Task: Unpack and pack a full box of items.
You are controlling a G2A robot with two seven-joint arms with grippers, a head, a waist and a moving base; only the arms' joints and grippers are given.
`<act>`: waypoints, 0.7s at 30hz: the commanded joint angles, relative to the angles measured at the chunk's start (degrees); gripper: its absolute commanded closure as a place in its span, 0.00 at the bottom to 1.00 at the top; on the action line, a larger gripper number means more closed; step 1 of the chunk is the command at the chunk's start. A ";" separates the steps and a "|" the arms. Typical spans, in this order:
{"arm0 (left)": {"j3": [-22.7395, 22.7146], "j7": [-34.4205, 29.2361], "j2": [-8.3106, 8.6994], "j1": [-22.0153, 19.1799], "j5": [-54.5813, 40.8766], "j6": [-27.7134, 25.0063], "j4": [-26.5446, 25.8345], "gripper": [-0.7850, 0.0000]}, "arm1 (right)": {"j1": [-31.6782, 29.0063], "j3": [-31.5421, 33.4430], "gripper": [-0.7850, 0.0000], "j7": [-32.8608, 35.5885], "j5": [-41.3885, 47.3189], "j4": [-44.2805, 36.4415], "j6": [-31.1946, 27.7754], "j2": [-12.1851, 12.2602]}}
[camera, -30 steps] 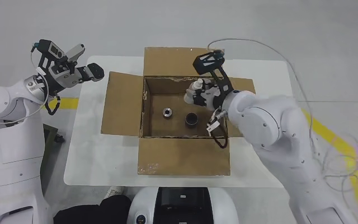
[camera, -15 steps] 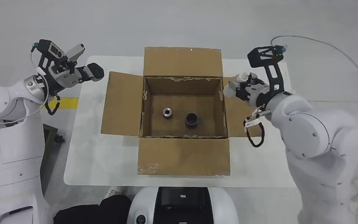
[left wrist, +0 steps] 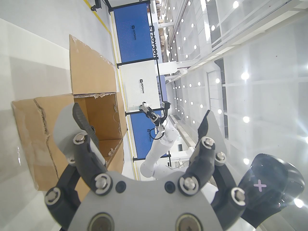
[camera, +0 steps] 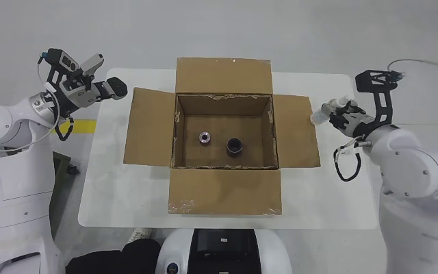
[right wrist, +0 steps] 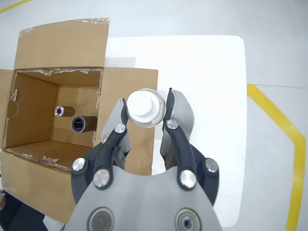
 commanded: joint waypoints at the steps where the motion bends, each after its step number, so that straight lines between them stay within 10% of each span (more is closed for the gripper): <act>1: 0.00 0.00 0.00 0.00 0.00 0.00 0.00 0.00 | -1.32 1.60 1.00 -1.64 1.05 0.06 -0.44 0.08; 21: 0.00 0.00 0.00 0.00 0.00 0.00 0.00 0.00 | -11.15 11.09 1.00 -8.94 3.81 2.21 -4.06 1.03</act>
